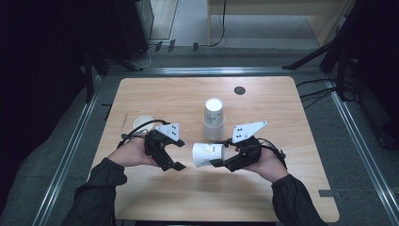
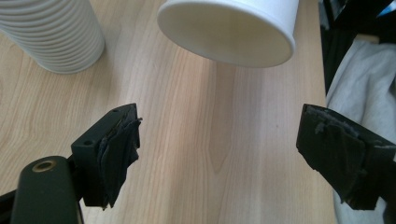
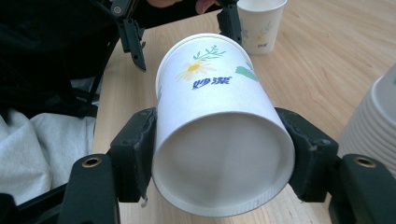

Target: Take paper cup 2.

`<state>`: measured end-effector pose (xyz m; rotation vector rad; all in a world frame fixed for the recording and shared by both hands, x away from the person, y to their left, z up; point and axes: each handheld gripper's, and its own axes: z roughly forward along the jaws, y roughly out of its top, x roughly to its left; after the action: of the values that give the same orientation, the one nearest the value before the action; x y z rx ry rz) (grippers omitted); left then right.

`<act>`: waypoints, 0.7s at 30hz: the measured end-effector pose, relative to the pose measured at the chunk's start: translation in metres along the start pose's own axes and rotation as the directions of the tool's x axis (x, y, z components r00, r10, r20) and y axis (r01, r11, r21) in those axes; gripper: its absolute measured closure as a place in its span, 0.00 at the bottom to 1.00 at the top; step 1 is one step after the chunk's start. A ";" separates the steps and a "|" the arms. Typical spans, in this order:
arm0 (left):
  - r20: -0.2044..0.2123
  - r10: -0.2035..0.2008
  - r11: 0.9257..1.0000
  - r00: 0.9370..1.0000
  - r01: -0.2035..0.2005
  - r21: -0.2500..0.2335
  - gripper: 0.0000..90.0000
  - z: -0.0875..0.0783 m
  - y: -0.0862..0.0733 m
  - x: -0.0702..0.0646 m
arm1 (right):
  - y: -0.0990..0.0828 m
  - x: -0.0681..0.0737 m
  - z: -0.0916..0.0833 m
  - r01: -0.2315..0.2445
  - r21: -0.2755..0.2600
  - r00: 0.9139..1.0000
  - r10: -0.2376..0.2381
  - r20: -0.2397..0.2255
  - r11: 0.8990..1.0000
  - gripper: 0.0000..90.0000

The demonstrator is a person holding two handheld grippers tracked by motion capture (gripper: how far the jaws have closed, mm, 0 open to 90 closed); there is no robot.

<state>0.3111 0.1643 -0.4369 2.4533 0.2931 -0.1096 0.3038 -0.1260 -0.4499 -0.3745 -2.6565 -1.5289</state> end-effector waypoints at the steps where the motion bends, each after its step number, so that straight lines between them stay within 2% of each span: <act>1: 0.003 -0.007 1.000 1.000 0.007 -0.010 0.15 0.000 0.000 0.000 | 0.000 0.000 -0.001 -0.001 -0.006 1.000 0.001 0.001 1.000 0.39; 5: 0.007 -0.023 0.999 1.000 0.023 -0.045 0.15 0.001 0.001 0.000 | 0.001 -0.002 -0.006 -0.013 -0.036 1.000 0.012 -0.004 0.999 0.39; 7: 0.020 -0.042 0.996 0.999 0.043 -0.079 0.15 0.002 0.001 0.000 | 0.001 -0.003 -0.008 -0.017 -0.051 1.000 0.016 -0.008 0.999 0.39; 13: 0.030 -0.055 0.989 0.998 0.059 -0.138 0.15 0.007 0.003 0.000 | 0.002 -0.005 -0.013 -0.040 -0.102 0.999 0.037 -0.029 0.994 0.39; 15: 0.040 -0.057 0.983 0.998 0.063 -0.173 0.15 0.008 0.003 -0.001 | 0.002 -0.005 -0.013 -0.043 -0.105 0.999 0.040 -0.037 0.993 0.39; 16: 0.050 -0.068 0.976 0.996 0.077 -0.203 0.15 0.009 0.003 -0.002 | 0.002 -0.005 -0.013 -0.046 -0.105 0.998 0.042 -0.039 0.993 0.39; 17: 0.060 -0.072 0.973 0.996 0.083 -0.217 0.15 0.010 0.002 -0.002 | 0.002 -0.005 -0.013 -0.047 -0.105 0.998 0.042 -0.043 0.993 0.39; 21: 0.057 -0.071 0.968 0.996 0.082 -0.236 0.15 0.015 0.004 -0.004 | 0.004 -0.005 -0.011 -0.045 -0.114 0.998 0.039 -0.053 0.992 0.39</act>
<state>0.3076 0.1512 -0.4452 2.1987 0.3584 -0.1578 0.3091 -0.1347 -0.4423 -0.3897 -2.5136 -1.6608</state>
